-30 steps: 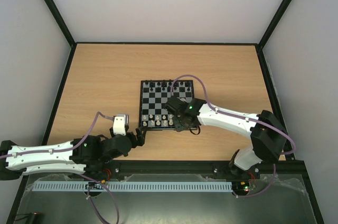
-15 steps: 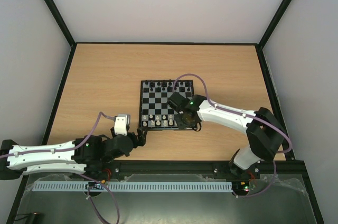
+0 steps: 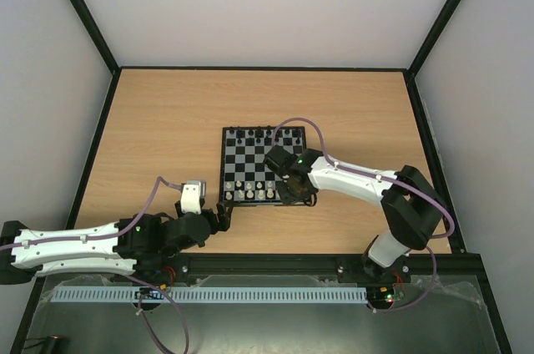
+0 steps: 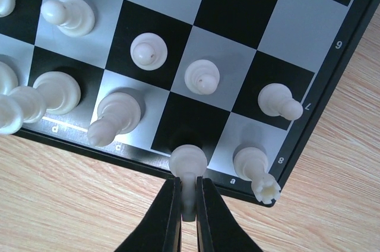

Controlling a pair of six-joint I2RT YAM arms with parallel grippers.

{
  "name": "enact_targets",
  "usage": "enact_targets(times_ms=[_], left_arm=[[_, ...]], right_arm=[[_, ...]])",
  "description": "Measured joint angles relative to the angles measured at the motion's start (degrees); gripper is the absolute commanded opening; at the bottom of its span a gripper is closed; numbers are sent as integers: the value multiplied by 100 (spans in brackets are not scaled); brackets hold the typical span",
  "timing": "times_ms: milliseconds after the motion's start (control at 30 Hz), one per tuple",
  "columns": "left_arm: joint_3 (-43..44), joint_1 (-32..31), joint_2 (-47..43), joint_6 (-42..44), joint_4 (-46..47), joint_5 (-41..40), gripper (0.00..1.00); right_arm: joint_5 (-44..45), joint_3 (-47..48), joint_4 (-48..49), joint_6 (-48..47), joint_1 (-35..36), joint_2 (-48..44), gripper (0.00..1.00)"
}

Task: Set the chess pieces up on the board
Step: Place the chess piece on the chessboard.

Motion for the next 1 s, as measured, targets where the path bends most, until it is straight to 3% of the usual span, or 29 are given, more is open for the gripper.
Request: enact_targets(times_ms=[1000], left_arm=[[0,26,-4,59,2,4,99]], right_arm=[[-90,0,214,-142,-157,197,5]])
